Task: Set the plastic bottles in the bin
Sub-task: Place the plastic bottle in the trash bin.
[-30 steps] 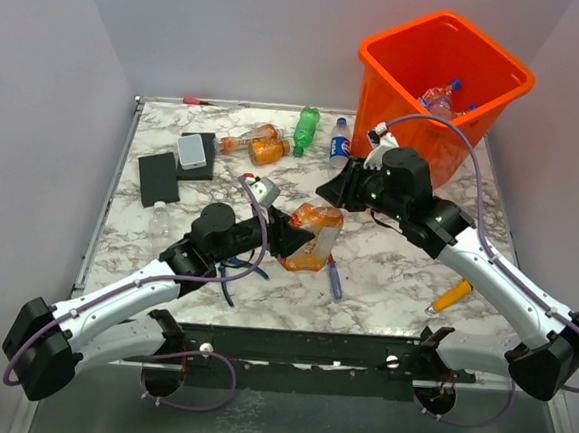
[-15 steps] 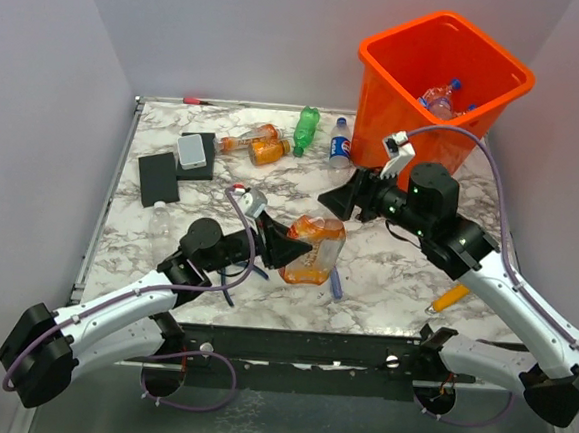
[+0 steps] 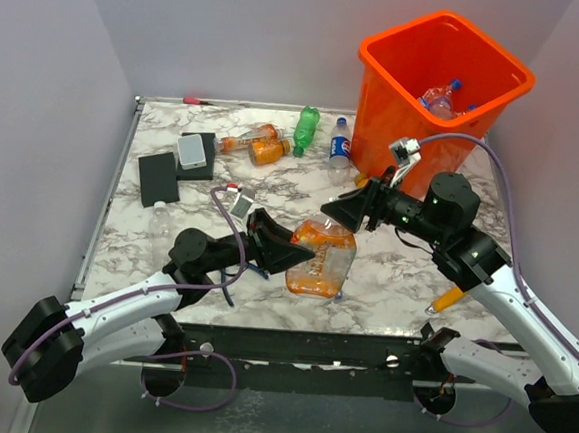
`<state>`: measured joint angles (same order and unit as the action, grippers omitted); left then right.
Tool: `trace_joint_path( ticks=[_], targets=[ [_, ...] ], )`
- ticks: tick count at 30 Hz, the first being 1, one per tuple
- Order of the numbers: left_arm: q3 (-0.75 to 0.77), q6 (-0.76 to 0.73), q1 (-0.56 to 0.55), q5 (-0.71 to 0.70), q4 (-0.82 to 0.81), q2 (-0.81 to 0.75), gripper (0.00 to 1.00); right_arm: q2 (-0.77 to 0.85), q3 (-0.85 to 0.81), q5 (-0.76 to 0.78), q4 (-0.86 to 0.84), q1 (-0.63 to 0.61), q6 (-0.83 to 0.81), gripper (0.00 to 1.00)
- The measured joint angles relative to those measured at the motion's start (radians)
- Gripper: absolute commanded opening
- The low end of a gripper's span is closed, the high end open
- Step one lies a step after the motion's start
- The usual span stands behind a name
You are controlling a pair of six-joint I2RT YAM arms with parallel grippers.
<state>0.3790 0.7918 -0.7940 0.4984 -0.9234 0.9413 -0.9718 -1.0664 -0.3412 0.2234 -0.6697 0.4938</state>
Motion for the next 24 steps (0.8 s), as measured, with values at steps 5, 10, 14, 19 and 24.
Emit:
trace_joint_path(
  ticks=[5, 10, 14, 19, 24],
  targets=[
    [0.000, 0.028, 0.001, 0.012, -0.011, 0.015, 0.17, -0.002, 0.018, -0.047, -0.026, 0.002, 0.017, 0.29],
    [0.000, 0.042, 0.002, 0.008, -0.022, 0.018, 0.85, -0.009, 0.019, -0.074, -0.045, 0.002, 0.025, 0.00],
    [0.000, 0.020, 0.002, -0.042, 0.011, -0.010, 0.99, -0.021, -0.027, -0.046, 0.014, 0.006, 0.011, 0.00],
    [0.071, -0.177, 0.002, -0.242, 0.328, -0.190, 0.99, -0.053, -0.326, 0.206, 0.177, 0.005, -0.095, 0.00],
    [0.148, -0.408, 0.002, -0.581, 0.516, -0.312, 0.99, -0.055, -0.547, 0.659, 0.016, 0.005, -0.307, 0.00]
  ],
)
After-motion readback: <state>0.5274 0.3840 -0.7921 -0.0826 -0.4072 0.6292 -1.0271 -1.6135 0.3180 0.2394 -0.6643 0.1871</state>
